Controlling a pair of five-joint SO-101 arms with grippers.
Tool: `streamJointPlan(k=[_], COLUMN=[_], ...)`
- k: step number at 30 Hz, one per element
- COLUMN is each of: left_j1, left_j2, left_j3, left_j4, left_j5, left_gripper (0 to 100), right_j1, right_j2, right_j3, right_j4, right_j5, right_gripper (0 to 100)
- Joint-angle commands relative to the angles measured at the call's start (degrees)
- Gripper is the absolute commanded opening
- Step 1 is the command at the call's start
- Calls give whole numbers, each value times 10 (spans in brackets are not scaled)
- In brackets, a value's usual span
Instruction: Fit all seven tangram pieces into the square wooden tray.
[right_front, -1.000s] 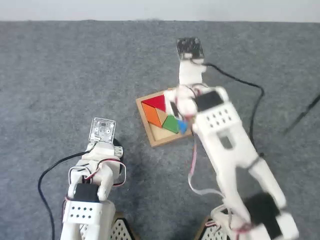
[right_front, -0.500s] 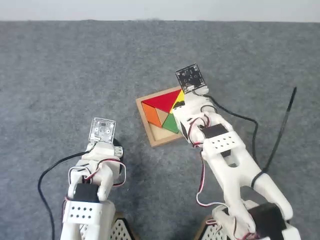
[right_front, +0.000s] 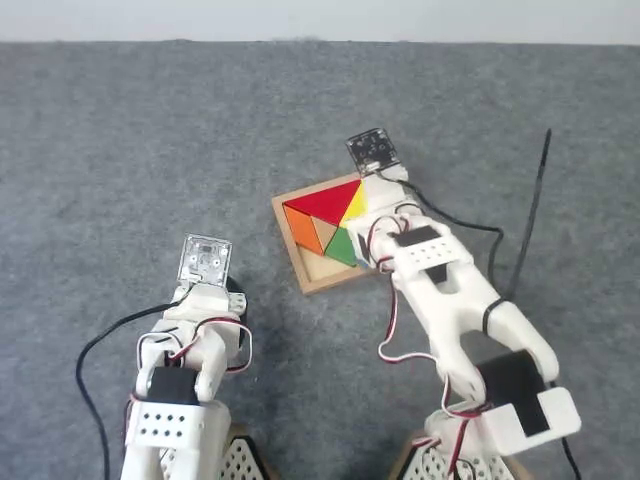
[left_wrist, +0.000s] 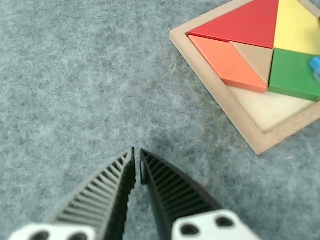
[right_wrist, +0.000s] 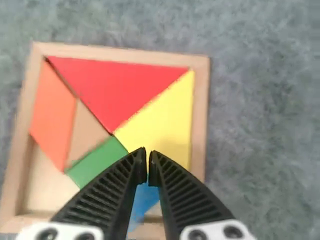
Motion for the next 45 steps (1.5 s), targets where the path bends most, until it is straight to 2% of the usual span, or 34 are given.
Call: streamJointPlan(k=[1,22,27,36,40,45], left_j1=[-3,-3,-3,-3,-3,-3], left_j2=[-7,-7,-7,-7,-7,-7], left_j3=[-5,-5,-5,-5,-5,-5], left_j4=[1,1,1,1,1,1], left_j5=[4,4,4,4,4,4], left_gripper=[15,15,15,15,15,15], right_j1=[18,19,32,30,29,25], right_j2=[-4,16,-19,-68,-95,-145], right_j3=[-32,-33,-22,5,10,37], right_j4=[12,102,120,112,75,105], right_j5=[11,7,-43,-48,-46,-17], right_gripper=[7,7,7,7,7,7])
